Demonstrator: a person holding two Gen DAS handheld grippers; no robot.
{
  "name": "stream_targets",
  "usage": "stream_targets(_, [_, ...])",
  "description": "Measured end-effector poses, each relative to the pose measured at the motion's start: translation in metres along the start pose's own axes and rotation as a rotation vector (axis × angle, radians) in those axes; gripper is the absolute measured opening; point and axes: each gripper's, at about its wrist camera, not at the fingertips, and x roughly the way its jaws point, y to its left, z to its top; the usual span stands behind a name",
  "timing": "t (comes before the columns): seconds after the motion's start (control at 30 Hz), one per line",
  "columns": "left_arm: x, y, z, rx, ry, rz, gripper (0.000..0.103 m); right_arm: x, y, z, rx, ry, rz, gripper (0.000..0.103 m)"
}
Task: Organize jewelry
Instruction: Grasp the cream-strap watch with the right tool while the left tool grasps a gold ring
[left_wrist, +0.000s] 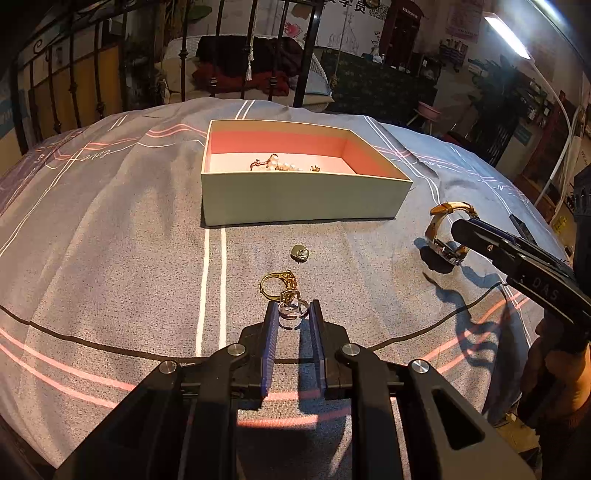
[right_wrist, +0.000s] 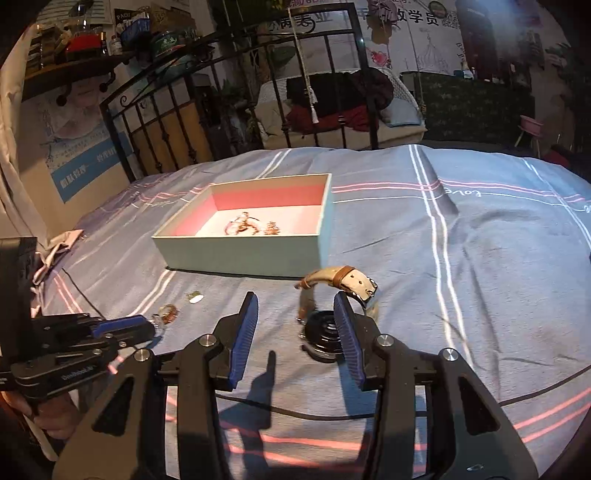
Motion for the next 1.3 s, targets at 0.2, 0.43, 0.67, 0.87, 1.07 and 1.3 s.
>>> stream_targets(0.2, [-0.002, -0.004, 0.002, 0.013, 0.000, 0.000, 0.017, 0.005, -0.008, 0.000, -0.009, -0.020, -0.040, 0.054])
stream_targets(0.43, [-0.001, -0.006, 0.004, 0.017, 0.003, 0.001, 0.017, 0.001, -0.010, -0.004, 0.015, -0.031, -0.058, 0.076])
stream_targets(0.67, [0.000, -0.009, 0.003, 0.025, 0.008, -0.002, 0.017, 0.028, 0.013, -0.003, -0.064, 0.093, -0.024, 0.076])
stream_targets(0.87, [-0.002, -0.007, 0.005, 0.021, 0.001, -0.009, 0.016, 0.028, 0.019, 0.010, -0.150, 0.130, -0.048, 0.043])
stream_targets(1.07, [-0.005, -0.009, 0.007, 0.026, -0.015, -0.012, 0.016, 0.017, 0.018, 0.007, -0.152, 0.122, -0.028, 0.019])
stream_targets(1.3, [-0.014, -0.014, 0.011, 0.046, -0.047, -0.010, 0.016, 0.007, 0.031, 0.013, -0.136, 0.071, 0.027, 0.019])
